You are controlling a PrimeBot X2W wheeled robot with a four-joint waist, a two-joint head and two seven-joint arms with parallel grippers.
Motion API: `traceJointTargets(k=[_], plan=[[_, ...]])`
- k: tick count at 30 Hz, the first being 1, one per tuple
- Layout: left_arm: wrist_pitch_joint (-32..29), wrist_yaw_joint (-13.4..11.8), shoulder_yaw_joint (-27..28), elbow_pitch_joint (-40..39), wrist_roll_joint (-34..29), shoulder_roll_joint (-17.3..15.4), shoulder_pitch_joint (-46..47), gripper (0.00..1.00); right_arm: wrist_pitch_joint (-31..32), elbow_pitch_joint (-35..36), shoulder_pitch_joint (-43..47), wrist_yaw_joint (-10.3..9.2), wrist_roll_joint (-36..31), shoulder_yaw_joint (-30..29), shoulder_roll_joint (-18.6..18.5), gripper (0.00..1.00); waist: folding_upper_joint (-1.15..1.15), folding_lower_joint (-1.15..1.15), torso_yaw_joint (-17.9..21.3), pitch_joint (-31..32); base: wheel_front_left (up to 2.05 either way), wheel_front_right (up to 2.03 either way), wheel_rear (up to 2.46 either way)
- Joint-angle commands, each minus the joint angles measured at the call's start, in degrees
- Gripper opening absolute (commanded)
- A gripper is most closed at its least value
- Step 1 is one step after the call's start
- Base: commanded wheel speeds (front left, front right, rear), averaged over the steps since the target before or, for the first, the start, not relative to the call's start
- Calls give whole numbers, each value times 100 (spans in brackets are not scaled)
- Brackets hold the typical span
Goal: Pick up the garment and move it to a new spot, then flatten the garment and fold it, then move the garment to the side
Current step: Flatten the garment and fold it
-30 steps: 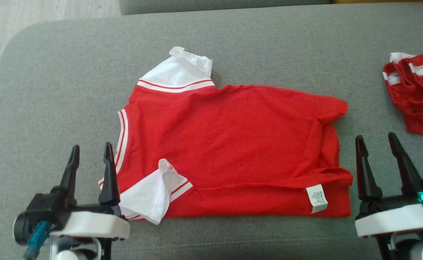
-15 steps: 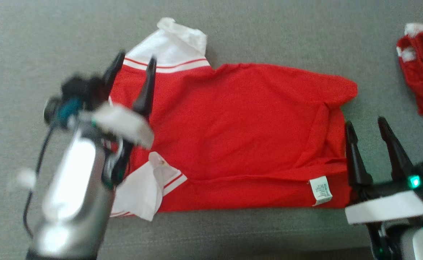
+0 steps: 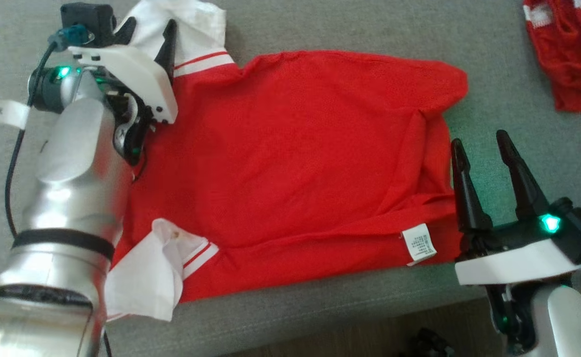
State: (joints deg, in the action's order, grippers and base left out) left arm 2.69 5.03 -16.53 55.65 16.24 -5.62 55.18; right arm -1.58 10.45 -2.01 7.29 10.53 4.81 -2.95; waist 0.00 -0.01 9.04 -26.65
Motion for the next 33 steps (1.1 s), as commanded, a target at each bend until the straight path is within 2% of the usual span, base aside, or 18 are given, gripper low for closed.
traceJointTargets(k=[1, 4, 9, 11, 12, 16, 22, 33], plan=[[60, 11, 82, -11, 18, -208, 281, 100, -88, 146, -76, 20, 42, 117, -57, 100, 0, 1, 64, -67, 0, 0, 0], [125, 34, -35, 407, -68, -215, 502, 100, -117, 67, -98, 20, 95, 92, -49, 100, 0, 1, 85, -98, 0, 0, 0], [199, -87, -340, 1041, -367, -265, 802, 100, -115, -45, -180, 20, 166, 100, -55, 100, 0, 1, 109, -122, 0, 0, 0], [102, -144, -451, 1235, -464, -267, 881, 17, -75, -82, -214, 20, 200, 102, -80, 100, 0, 1, 111, -126, 0, 0, 0], [82, -199, -508, 1306, -523, -277, 921, 0, -53, -98, -233, 20, 232, 100, -96, 100, 0, 1, 112, -123, 0, 0, 0], [198, -258, -583, 1437, -563, -274, 1022, 0, 40, -159, -307, 20, 319, 47, -186, 100, 0, 1, 106, -109, 0, 0, 0], [713, -292, -524, 1467, -452, -282, 1112, 0, 274, -417, -659, 20, 465, -167, -426, 100, 0, 1, 32, -44, 0, 0, 0], [1140, -155, -557, 1385, -314, -82, 1245, 0, 1184, -1837, -1971, 20, 1292, 85, -1010, 100, 0, 1, -271, -28, 0, 0, 0]])
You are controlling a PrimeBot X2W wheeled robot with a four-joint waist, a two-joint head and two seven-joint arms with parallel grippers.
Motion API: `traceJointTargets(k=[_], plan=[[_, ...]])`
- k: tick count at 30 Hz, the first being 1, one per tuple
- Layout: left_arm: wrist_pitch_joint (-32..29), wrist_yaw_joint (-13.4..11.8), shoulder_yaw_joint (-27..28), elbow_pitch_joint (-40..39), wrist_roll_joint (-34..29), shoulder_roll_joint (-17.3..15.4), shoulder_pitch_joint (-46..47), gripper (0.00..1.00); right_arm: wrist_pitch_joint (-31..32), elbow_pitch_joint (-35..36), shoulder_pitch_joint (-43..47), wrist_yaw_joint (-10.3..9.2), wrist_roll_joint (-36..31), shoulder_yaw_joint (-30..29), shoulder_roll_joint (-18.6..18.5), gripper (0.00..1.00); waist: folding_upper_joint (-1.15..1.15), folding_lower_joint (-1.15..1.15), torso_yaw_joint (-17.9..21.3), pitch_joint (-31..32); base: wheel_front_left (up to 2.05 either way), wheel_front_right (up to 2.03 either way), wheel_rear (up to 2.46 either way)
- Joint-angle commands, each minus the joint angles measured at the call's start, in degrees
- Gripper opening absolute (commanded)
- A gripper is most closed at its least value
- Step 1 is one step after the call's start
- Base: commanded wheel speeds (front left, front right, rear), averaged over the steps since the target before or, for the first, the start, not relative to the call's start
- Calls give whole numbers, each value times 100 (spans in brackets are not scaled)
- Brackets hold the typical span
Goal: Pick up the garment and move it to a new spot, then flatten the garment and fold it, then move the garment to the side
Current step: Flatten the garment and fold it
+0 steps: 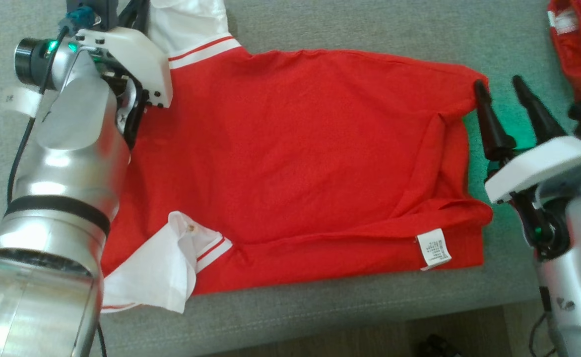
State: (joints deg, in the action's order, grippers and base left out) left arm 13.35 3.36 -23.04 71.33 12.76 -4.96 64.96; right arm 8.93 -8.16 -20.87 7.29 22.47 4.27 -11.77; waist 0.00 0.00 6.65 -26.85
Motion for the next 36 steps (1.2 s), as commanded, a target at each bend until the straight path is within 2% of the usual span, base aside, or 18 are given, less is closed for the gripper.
traceJointTargets(k=[1, 6, 7, 8, 9, 12, 16, 24, 30, 36], plan=[[90, 21, 88, -196, 42, -138, 270, 0, 227, -94, -170, 20, 170, 177, -161, 100, 0, 0, -51, -16, 0, 0, 0], [142, 61, 103, -332, 103, -102, 252, 0, 577, -484, -424, 20, 473, 290, -251, 100, 0, 0, -126, -40, 0, 0, 0], [149, 70, 110, -386, 118, -99, 241, 0, 607, -533, -482, 20, 522, 315, -275, 89, 0, 0, -143, -48, 0, 0, 0], [155, 79, 128, -446, 141, -98, 223, 0, 642, -579, -529, 20, 615, 340, -276, 40, 0, 0, -158, -55, 0, 0, 0], [158, 85, 142, -526, 155, -104, 203, 0, 672, -617, -565, 20, 695, 355, -287, 0, 0, 0, -178, -60, 0, 0, 0], [162, 73, 233, -975, 193, -164, 73, 0, 773, -668, -637, 20, 920, 391, -354, 0, 0, 0, -236, -73, 0, 0, 0], [163, 5, 417, -1857, 185, -300, -262, 0, 602, -523, -717, 20, 996, 300, -497, 0, 0, 0, -304, -56, 0, 0, 0], [164, -89, 852, -4033, -1, -499, -1425, 0, 36, -45, -817, 20, 759, 191, -803, 0, 0, 0, -489, 76, 0, 0, 0], [164, -92, 1088, -5583, -230, -459, -2435, 0, -60, 165, -512, 20, 752, 229, -838, 0, 0, 0, -598, 154, 0, 0, 0], [164, -37, 1269, -6897, -426, -277, -3725, 0, -20, 466, 267, 20, 915, 288, -722, 0, 0, 0, -644, 238, 0, 0, 0]])
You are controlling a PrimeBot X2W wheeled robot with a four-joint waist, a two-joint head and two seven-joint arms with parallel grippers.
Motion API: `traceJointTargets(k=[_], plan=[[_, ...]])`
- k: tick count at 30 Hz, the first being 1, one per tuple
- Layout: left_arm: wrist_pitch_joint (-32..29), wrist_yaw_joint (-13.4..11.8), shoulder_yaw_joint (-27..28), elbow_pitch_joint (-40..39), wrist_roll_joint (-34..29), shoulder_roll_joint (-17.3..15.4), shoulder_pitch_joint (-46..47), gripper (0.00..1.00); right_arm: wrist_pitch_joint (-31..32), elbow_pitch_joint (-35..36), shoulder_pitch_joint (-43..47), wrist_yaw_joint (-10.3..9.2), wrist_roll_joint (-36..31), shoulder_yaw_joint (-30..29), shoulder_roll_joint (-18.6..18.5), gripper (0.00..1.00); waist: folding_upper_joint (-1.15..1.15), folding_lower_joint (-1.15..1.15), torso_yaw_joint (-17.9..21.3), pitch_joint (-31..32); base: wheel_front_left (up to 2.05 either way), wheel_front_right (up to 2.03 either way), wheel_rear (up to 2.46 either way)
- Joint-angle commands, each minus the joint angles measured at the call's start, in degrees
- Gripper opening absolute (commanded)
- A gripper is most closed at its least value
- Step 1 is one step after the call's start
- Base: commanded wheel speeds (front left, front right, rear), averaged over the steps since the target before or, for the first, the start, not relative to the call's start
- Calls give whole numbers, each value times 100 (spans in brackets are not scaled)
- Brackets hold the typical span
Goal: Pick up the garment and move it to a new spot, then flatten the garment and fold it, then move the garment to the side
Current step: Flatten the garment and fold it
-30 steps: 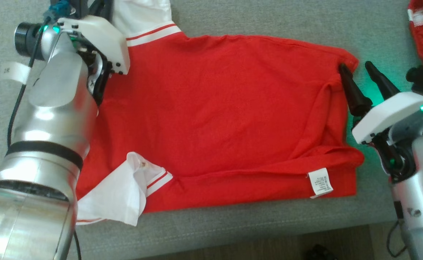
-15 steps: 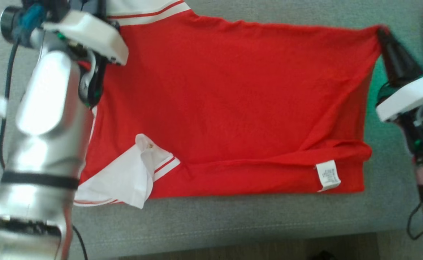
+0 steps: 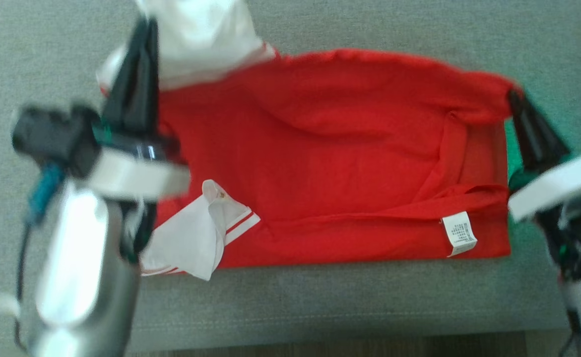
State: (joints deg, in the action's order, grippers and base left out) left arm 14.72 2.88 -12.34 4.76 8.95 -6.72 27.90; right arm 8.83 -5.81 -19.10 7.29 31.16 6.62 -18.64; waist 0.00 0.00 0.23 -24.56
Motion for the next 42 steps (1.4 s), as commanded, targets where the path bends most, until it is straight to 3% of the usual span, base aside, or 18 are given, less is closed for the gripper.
traceJointTargets(k=[1, 10, 23, 24, 25, 31, 36, 42], plan=[[28, 32, 208, -384, -70, -72, -250, 0, -15, 274, 230, 20, 73, 43, -5, 0, 0, 0, -3, 18, 0, 0, 0], [28, 277, 392, -588, 107, 247, -1817, 0, -123, 521, 1222, 20, 419, -181, 290, 0, 0, 0, -47, 113, 0, 0, 0], [28, 384, 595, 14, 735, 379, -2558, 0, -48, 758, 2036, 20, 207, -457, 561, 0, 0, 0, -116, 348, 0, 0, 0], [28, 375, 571, 132, 812, 380, -2582, 41, -63, 759, 2070, 20, 165, -458, 579, 43, 0, 0, -129, 377, 0, 0, 0], [28, 341, 526, 303, 904, 381, -2609, 100, -85, 753, 2108, 20, 72, -459, 577, 100, 0, 0, -141, 406, 0, 0, 0], [28, -62, 412, 624, 678, 383, -2555, 100, -707, 1056, 2189, 20, -770, -581, 749, 100, 0, 0, -143, 643, 0, 0, 0], [28, -508, 517, 172, 242, 383, -2568, 100, -1154, 1476, 2176, 20, -1695, -697, 1001, 100, 0, 0, -121, 852, 0, 0, 0], [18, -780, 643, -342, 1, 293, -2593, 100, -1247, 1852, 2149, 20, -2252, -705, 1203, 100, 0, 0, -71, 1092, 0, 0, 0]])
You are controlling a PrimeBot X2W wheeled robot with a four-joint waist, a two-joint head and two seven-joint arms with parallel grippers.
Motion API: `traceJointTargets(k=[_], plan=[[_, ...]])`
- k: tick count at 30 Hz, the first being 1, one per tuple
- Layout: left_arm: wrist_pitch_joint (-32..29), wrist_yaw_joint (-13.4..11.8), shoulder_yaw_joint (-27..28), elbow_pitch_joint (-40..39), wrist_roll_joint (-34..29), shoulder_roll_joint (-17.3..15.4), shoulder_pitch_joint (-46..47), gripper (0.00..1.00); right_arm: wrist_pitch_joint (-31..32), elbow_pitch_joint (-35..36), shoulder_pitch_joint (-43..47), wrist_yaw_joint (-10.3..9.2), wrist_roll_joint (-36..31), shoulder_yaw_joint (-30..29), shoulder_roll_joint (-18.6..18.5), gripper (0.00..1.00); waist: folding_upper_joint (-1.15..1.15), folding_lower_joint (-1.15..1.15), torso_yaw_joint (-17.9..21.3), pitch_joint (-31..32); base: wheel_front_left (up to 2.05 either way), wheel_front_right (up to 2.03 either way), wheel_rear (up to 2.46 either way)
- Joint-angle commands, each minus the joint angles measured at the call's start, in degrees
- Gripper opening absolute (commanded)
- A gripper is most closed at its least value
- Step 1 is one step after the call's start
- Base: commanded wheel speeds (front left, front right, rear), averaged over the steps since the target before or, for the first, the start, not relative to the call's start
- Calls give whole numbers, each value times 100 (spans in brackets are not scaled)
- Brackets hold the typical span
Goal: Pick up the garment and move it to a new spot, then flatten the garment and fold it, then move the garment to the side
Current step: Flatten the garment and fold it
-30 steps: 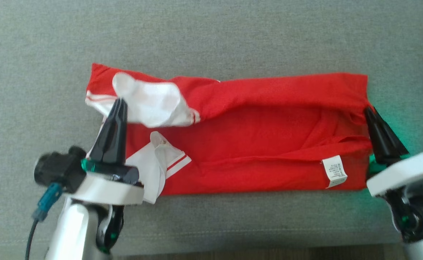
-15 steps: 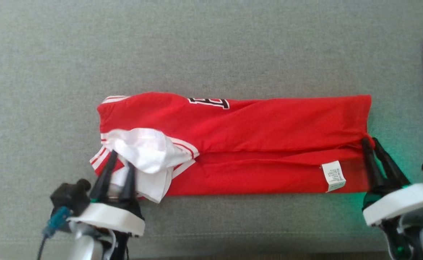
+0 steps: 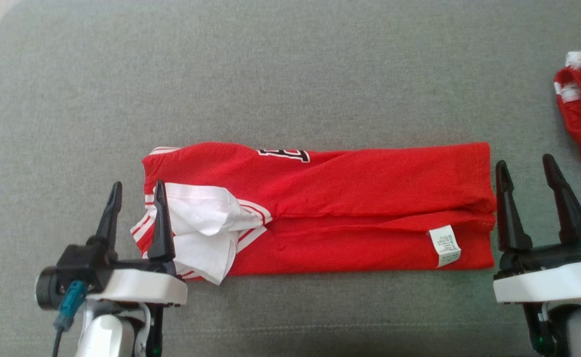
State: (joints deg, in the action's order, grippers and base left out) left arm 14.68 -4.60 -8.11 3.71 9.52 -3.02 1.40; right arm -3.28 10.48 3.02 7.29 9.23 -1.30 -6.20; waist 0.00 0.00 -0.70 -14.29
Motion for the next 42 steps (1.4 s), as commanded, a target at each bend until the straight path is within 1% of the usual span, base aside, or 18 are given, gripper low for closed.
traceJointTargets(k=[1, 6, 11, 21, 25, 28, 35, 38, 42], plan=[[-17, -55, 213, -323, -91, -100, 60, 100, -21, 256, -51, 20, -106, 89, -22, 100, 0, 0, 27, 99, 0, 0, 0], [-301, -144, 207, -674, -191, -209, 41, 100, 23, 302, 60, 20, -215, 162, 54, 100, 0, 0, 86, 260, 0, 0, 0], [-455, -205, 192, -818, -242, -272, -54, 100, 27, 279, 165, 20, -176, 194, 139, 100, 0, 0, 139, 310, 0, 0, 0], [-409, -258, 161, -750, -218, -273, -81, 100, 22, 219, 146, 20, -139, 177, 190, 100, 0, 0, 129, 291, 0, 0, 0], [-329, -281, 127, -754, -261, -286, -46, 100, 50, 82, 135, 20, -86, 111, 199, 100, 0, 0, 85, 252, 0, 0, 0], [-244, -289, 72, -770, -321, -292, 32, 100, 96, -245, 58, 20, -42, -46, 157, 100, 0, 0, 25, 152, 0, 0, 0], [-77, -214, -101, -724, -333, -240, 357, 100, 8, -1510, -468, 20, 132, -364, 62, 100, 0, 0, -198, -191, 0, 0, 0], [-38, -199, -161, -681, -308, -208, 448, 100, 41, -2037, -631, 20, 211, -308, 82, 100, 0, 0, -261, -305, 0, 0, 0], [-5, -193, -210, -605, -302, -187, 533, 100, 101, -2500, -660, 20, 377, -114, 134, 100, 0, 0, -321, -399, 0, 0, 0]])
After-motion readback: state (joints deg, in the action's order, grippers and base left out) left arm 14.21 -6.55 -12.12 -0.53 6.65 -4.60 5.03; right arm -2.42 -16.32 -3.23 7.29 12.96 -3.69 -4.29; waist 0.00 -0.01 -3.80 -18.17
